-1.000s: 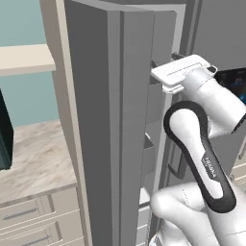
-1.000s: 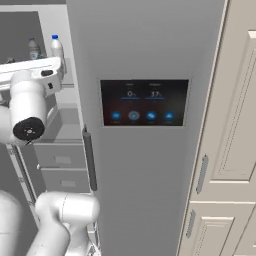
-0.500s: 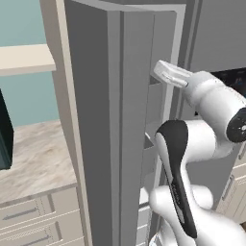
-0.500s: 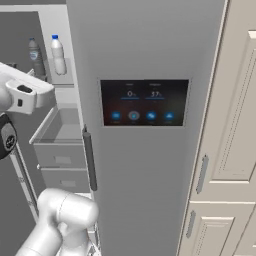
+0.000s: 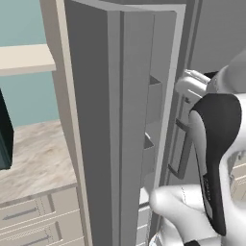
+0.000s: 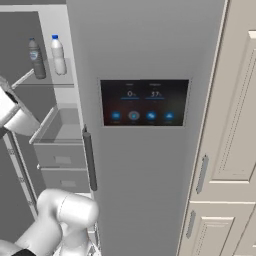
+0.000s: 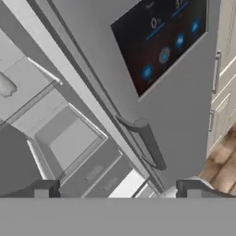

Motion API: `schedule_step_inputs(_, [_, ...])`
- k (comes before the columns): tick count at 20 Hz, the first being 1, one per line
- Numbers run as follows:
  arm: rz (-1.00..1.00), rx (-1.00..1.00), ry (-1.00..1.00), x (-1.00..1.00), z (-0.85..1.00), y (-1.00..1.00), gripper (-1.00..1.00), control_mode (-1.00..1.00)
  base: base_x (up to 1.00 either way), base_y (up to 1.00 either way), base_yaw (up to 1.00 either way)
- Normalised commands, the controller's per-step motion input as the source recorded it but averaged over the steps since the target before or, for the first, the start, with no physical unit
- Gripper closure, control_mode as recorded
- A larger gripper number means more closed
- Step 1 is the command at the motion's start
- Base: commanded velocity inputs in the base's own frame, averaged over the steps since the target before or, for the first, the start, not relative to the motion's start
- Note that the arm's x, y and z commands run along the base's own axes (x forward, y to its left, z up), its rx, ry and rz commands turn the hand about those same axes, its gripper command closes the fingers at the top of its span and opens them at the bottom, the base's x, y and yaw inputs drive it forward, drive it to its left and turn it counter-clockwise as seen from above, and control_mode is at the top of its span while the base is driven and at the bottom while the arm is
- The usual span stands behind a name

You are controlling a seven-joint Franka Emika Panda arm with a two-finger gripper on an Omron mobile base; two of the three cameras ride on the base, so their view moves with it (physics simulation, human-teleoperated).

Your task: Take the bottled waters from the counter and place them in the freezer to freeze. Close the freezer door after placing the bottles.

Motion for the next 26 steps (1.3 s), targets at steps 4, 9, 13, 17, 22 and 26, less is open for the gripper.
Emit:
schedule_step_inputs(4, [0.0, 0.0, 0.09, -0.09, -0.74, -0.53, -1.0, -1.0, 0.0, 0.0, 0.0])
schedule_step_inputs(9, [0.06, -0.16, -0.19, -0.01, -0.49, -0.29, -1.0, -1.0, 0.0, 0.0, 0.0])
schedule_step_inputs(13, [0.08, -0.05, -0.03, -0.26, -0.37, -0.05, -1.0, 1.0, -0.19, 0.0, 0.04])
schedule_step_inputs(17, [0.0, 0.0, 0.0, 0.0, 0.0, 0.0, -1.0, 1.0, -0.98, 0.0, 0.17])
schedule_step_inputs(22, [0.0, 0.0, 0.0, 0.0, 0.0, 0.0, -1.0, 1.0, -1.0, 0.0, 0.13])
schedule_step_inputs(26, [0.0, 0.0, 0.0, 0.0, 0.0, 0.0, -1.0, 1.0, -0.91, 0.02, 0.15])
